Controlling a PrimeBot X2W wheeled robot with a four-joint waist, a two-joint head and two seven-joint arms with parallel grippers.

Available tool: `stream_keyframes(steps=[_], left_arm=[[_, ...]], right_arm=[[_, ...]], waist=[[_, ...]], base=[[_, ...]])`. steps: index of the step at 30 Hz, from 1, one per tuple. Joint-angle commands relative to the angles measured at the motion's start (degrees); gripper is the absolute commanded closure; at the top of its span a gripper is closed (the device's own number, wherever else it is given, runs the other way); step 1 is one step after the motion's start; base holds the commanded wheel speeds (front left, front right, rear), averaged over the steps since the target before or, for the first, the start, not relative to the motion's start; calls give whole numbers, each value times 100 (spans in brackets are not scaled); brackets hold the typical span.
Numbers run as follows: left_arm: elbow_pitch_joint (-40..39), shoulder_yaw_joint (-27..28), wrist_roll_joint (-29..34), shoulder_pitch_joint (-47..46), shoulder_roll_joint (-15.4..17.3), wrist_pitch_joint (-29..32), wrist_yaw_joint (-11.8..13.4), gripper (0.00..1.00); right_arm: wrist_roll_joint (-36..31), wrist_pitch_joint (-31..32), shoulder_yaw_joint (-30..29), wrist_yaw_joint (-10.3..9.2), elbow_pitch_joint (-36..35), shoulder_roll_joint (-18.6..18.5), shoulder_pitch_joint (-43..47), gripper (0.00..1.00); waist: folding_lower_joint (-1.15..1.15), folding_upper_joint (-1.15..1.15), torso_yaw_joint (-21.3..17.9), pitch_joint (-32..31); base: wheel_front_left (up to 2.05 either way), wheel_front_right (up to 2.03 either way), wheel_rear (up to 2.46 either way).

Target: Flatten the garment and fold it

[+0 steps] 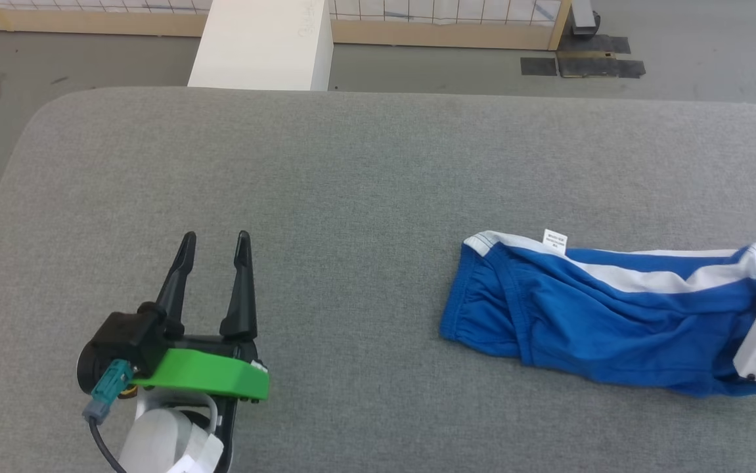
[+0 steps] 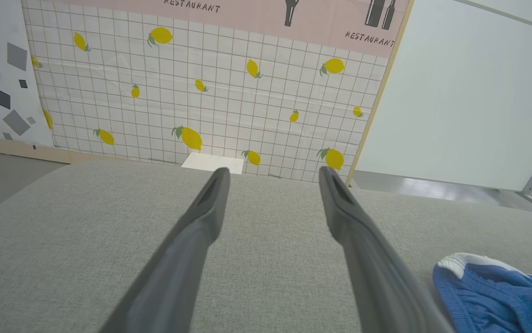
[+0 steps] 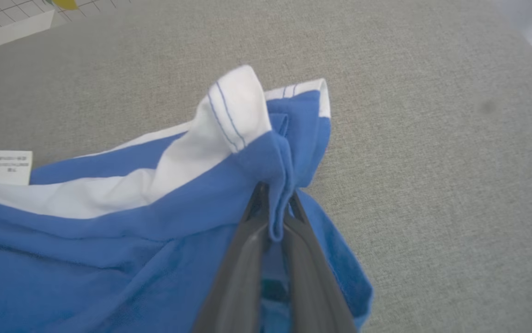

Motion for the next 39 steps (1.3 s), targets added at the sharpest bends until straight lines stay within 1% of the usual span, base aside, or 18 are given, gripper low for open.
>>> stream_keyframes(steps=[1,4,6,8,11,14,17,21,28,29,30,31,33,35,39], left_arm=[[24,-21,-43,91,-26,-26,3,0],[46,-41,-44,106,-26,-26,-3,0],[57,-49,-39,111,-26,-26,-8,0],[59,-54,-35,105,-27,-26,-11,0],[57,-73,-23,66,-27,-26,-17,0],[42,-75,-22,-2,-27,-26,-20,0],[27,-105,-31,-83,-27,-26,-23,0],[9,-166,-81,-191,-27,-26,-19,0],[-4,-254,-167,-304,-27,-26,21,0],[-1,-268,-175,-312,-27,-26,26,0],[2,-276,-179,-316,-27,-26,30,0],[9,-282,-181,-319,-27,-26,34,0],[15,-272,-179,-312,-27,-26,44,0],[26,-253,-166,-292,-27,-26,47,0],[35,-182,-114,-242,-27,-26,50,0]], right_arm=[[-56,30,135,-8,-140,8,107,100],[-21,183,501,-8,-584,47,218,100],[92,366,852,-8,-975,82,304,100],[237,583,1300,-8,-1416,112,385,100],[371,920,2130,-8,-2012,134,467,100],[442,1101,2846,-8,-2293,146,408,100],[438,1160,3442,-8,-2158,155,208,100],[376,1083,3931,-8,-1611,169,-133,100],[357,884,4282,-8,-438,188,-650,100],[378,868,4315,-8,-287,189,-697,79],[422,832,4349,-8,-207,190,-731,47],[494,778,4371,-8,-142,190,-760,0],[652,702,4405,-8,-96,191,-782,0],[885,553,4407,-8,-203,191,-765,0],[1382,188,4464,-8,-817,192,-631,0]], waist=[[0,0,15,-21],[0,0,40,-46],[0,0,55,-57],[0,0,70,-53],[0,0,106,-8],[0,0,143,74],[0,0,219,189],[0,0,350,363],[0,0,503,583],[0,0,515,601],[0,0,522,607],[0,0,524,609],[0,0,502,591],[0,0,465,544],[0,0,329,401]], base=[[0,0,0],[0,0,0],[0,0,0],[0,0,0],[0,0,0],[0,0,0],[0,0,0],[0,0,0],[0,0,0],[0,0,0],[0,0,0],[0,0,0],[0,0,0],[0,0,0],[0,0,0]])
